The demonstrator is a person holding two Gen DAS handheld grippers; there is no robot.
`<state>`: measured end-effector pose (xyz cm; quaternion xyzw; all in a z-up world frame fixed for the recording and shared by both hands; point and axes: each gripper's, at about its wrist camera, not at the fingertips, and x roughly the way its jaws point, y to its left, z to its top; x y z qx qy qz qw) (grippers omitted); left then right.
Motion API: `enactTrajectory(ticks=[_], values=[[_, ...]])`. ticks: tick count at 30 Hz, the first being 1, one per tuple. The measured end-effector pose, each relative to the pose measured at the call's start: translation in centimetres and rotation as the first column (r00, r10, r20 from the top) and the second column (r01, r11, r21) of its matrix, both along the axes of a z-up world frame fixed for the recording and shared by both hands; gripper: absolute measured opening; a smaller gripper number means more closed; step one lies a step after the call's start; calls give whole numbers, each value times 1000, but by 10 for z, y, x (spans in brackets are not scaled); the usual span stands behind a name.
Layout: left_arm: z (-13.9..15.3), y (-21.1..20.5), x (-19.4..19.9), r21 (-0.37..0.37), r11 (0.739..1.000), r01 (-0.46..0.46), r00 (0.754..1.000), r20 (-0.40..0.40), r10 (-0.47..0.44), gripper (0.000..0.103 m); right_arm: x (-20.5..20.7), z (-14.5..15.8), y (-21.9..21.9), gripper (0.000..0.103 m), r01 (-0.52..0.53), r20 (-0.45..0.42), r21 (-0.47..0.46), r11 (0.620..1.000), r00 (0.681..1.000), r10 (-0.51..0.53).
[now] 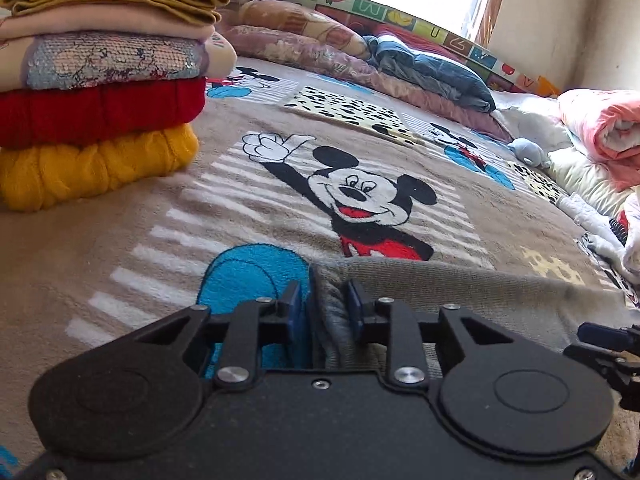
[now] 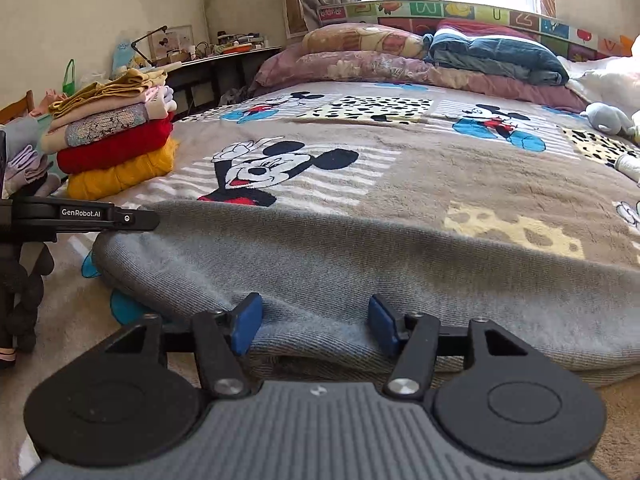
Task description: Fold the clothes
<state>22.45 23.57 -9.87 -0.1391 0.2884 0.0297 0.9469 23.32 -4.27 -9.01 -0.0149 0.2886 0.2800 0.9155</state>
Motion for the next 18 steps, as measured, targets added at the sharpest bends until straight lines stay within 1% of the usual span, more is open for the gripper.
enactTrajectory(ticks=[2, 3, 4, 5, 6, 8, 10, 12, 14, 17, 18], values=[[4, 3, -4, 0, 1000, 0, 1000, 7, 0, 47, -10, 10, -6, 58, 0, 39, 34, 999, 999, -1], [7, 4, -8, 5, 1000, -4, 1000, 18, 4, 49, -14, 15, -11, 58, 9, 52, 49, 999, 999, -11], [13, 3, -13, 13, 1000, -9, 999, 51, 8, 50, -18, 19, -17, 58, 21, 62, 64, 998, 998, -25], [19, 2, -18, 22, 1000, -14, 996, 85, 12, 48, -21, 24, -23, 58, 34, 72, 78, 996, 997, -39], [25, 1, -23, 30, 999, -19, 993, 119, 15, 48, -22, 28, -32, 58, 55, 58, 115, 992, 996, -62], [32, -8, -29, 45, 997, 64, 986, 152, -70, 48, -20, 31, -53, 58, 110, 27, 190, 976, 993, -117], [39, -18, -34, 62, 987, 148, 970, 183, -157, 48, -17, 32, -64, 58, 127, 21, 205, 970, 991, -134], [34, -31, -32, 101, 969, 224, 961, 144, -237, 48, -15, 30, -64, 57, 106, 8, 209, 972, 994, -110], [28, -42, -30, 130, 948, 289, 948, 98, -302, 48, -15, 26, -56, 57, 73, 4, 185, 980, 997, -76], [16, -44, -23, 150, 946, 286, 955, 31, -294, 48, -17, 17, -32, 56, 16, 6, 123, 992, 1000, -17], [12, -44, -21, 156, 946, 285, 957, 9, -290, 48, -13, 10, -24, 56, 8, -14, 86, 996, 1000, -7]])
